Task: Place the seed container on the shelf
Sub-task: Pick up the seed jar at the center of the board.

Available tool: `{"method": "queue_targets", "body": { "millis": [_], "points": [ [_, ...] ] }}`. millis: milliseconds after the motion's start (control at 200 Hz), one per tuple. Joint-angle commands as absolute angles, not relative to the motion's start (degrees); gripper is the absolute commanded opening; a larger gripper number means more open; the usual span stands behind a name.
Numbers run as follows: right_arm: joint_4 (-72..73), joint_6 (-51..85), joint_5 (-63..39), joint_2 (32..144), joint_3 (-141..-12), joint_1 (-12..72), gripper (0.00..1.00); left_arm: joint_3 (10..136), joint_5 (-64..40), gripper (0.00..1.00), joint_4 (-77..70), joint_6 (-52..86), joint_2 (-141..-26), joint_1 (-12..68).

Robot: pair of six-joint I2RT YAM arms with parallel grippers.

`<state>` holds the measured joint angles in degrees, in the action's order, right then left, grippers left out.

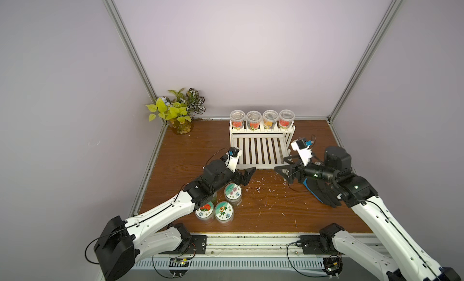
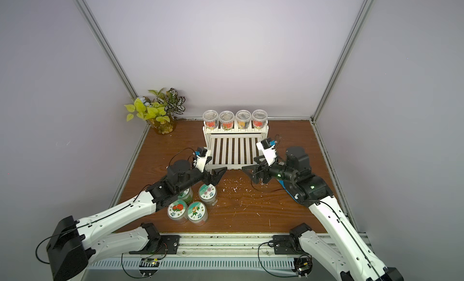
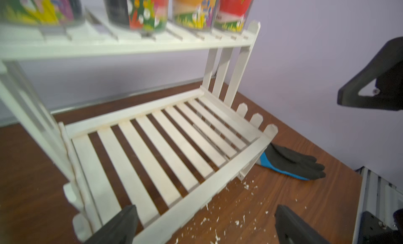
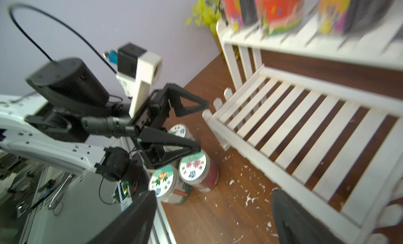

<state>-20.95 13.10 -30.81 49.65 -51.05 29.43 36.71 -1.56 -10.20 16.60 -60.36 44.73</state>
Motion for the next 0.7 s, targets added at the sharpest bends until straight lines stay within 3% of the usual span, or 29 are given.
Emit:
{"method": "queue_targets", "body": {
  "millis": [0, 150, 330, 696],
  "points": [
    [-15.19, 16.70, -24.31, 48.75, -47.31, 36.18, 0.89, 35.23, 1.71, 1.00, -0.48, 21.05, -58.40, 44.51],
    [-10.37, 19.01, -14.87, 51.25, -41.75, 44.80, 0.89, 35.95, 7.72, 1.00, 7.78, 23.00, -59.59, 47.02],
    [-2.31, 23.22, -7.82, 52.40, -35.96, 49.16, 0.92, 38.38, 13.77, 1.00, 16.25, 23.47, -63.02, 49.34],
    [0.70, 24.61, -6.63, 53.53, -32.00, 49.75, 0.96, 40.15, 5.33, 0.99, 19.88, 20.95, -64.49, 49.40]
  ]
}}
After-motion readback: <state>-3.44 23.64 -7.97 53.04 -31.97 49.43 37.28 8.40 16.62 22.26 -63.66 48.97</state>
